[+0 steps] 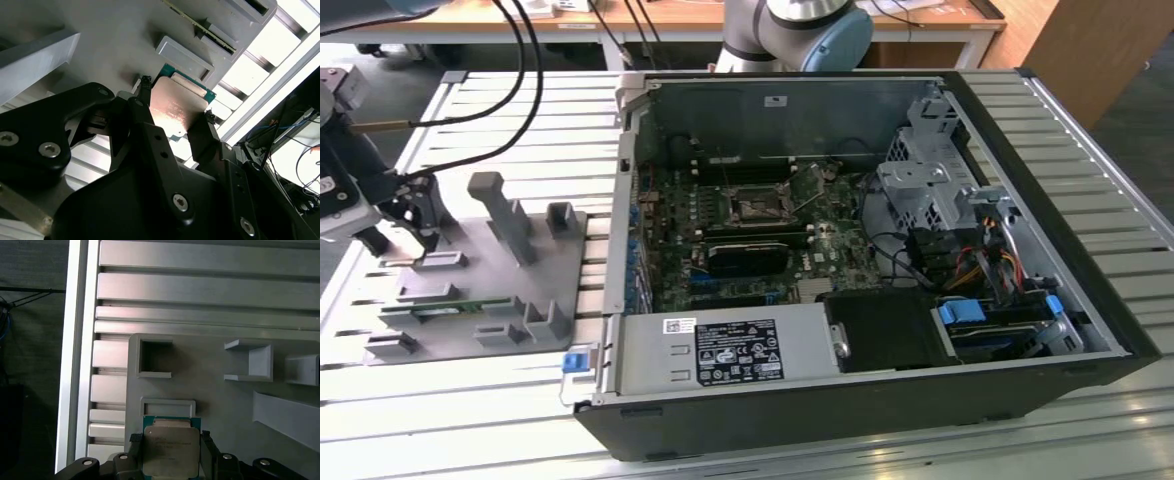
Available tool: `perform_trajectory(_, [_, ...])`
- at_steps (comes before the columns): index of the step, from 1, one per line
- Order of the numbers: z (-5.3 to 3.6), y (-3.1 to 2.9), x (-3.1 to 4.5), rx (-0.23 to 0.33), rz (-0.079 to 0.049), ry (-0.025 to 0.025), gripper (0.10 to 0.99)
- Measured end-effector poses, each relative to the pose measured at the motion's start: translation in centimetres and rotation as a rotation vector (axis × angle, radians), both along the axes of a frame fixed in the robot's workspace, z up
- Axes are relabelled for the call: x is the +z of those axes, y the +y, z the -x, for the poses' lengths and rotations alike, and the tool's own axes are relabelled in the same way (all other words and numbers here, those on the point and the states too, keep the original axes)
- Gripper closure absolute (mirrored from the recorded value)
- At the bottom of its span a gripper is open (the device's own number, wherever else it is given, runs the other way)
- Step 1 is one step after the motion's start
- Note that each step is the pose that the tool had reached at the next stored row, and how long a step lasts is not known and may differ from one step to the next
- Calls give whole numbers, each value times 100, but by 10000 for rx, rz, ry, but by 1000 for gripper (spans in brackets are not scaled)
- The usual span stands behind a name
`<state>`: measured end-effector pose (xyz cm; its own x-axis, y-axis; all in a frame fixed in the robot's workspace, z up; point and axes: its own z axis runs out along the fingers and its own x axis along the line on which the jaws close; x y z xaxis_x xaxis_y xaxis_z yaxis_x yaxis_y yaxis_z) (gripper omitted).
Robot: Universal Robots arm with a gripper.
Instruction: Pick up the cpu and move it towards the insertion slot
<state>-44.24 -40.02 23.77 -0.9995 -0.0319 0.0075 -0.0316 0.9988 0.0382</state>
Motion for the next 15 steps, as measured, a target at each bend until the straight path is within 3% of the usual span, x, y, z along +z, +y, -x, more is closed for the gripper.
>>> perform_trajectory(15, [0, 0, 31, 0, 0, 0, 541])
